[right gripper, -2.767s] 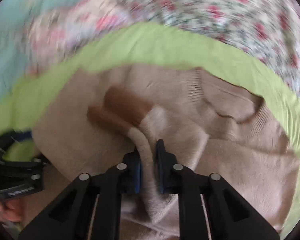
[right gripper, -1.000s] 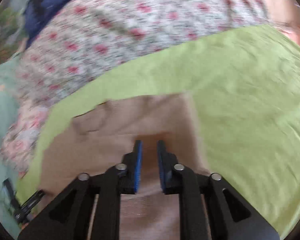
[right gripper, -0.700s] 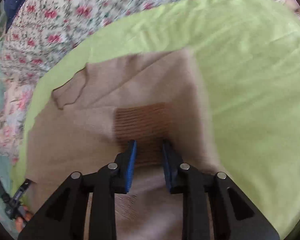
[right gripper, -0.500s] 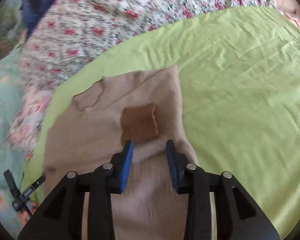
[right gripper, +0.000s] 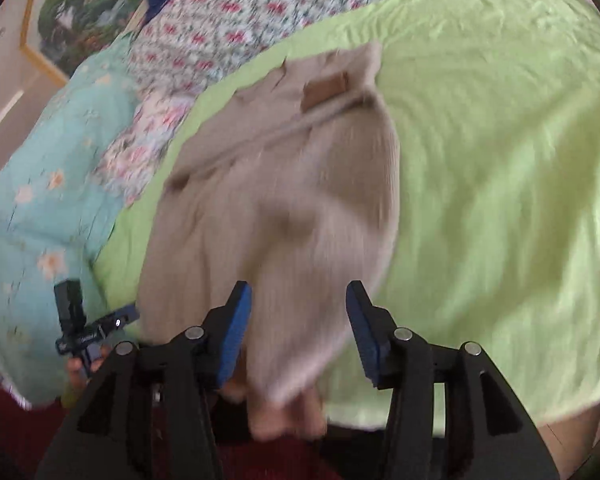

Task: Fold small clothes
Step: 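Grasp the brown ribbed hem with the right gripper, then lift the hem with both grippers and fold it up toward the collar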

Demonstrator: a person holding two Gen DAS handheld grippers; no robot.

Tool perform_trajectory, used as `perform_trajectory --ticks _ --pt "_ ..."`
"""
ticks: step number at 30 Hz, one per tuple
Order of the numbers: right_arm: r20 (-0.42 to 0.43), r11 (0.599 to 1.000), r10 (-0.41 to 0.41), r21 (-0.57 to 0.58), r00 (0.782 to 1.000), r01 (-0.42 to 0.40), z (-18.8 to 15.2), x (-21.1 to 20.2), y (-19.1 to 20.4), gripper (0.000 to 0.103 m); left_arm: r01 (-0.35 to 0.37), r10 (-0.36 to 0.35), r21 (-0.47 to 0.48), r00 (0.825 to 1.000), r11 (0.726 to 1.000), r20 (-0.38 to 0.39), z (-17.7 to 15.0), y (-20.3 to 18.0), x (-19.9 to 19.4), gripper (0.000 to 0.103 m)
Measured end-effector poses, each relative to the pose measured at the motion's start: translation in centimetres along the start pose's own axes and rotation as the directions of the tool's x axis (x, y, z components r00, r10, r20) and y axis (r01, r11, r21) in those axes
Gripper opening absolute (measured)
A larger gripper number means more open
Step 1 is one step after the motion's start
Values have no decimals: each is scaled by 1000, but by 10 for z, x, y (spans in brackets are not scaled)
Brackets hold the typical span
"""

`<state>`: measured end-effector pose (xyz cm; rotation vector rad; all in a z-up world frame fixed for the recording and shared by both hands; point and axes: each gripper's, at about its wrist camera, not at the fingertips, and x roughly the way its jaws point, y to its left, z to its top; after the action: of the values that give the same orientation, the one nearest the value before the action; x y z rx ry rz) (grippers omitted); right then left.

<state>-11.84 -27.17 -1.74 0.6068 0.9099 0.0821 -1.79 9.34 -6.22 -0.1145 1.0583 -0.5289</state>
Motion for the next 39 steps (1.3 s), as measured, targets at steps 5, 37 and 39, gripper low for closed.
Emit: perform_trajectory --ticks 5,37,39 --pt "-66 997 73 -9 995 -73 -35 8 7 53 95 -94 19 995 995 -39 -30 -10 13 81" --pt "142 946 313 40 939 -322 -38 -51 -20 9 150 -173 104 949 983 263 -25 -15 -98 6" --pt "169 932 347 48 922 -360 -34 -55 -21 9 159 -182 102 938 982 296 -16 -16 -110 6"
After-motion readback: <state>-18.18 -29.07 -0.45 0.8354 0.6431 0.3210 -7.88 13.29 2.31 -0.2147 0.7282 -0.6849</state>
